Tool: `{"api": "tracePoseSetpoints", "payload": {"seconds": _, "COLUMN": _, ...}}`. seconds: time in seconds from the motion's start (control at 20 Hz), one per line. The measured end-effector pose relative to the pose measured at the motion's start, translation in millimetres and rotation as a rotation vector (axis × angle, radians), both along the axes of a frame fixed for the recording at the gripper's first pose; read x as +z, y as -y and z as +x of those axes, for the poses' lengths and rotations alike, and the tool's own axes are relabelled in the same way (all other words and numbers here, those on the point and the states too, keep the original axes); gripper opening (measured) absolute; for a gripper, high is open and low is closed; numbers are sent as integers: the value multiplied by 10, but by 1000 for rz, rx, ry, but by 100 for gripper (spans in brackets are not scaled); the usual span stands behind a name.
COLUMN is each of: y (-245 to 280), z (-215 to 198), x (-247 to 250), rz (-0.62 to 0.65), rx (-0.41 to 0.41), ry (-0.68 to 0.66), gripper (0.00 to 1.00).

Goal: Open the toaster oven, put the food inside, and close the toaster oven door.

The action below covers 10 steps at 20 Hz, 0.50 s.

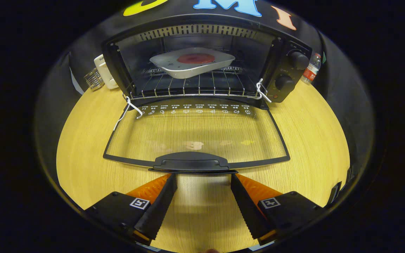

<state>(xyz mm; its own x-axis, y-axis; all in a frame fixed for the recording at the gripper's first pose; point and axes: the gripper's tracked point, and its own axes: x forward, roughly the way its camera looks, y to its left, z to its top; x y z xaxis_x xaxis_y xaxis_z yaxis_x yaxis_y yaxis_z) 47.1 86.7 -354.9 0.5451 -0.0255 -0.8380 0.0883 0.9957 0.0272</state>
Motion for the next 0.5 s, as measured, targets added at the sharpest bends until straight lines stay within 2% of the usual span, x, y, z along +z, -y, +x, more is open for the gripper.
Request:
{"api": "tracePoseSetpoints", "payload": {"seconds": 0.15, "y": 2, "z": -19, "x": 81, "rz": -8, "rx": -7, "ry": 4, "gripper": 98}}
{"api": "tracePoseSetpoints", "payload": {"seconds": 0.5, "y": 20, "z": -90, "x": 478, "rz": -30, "rx": 15, "ry": 123, "gripper": 98}}
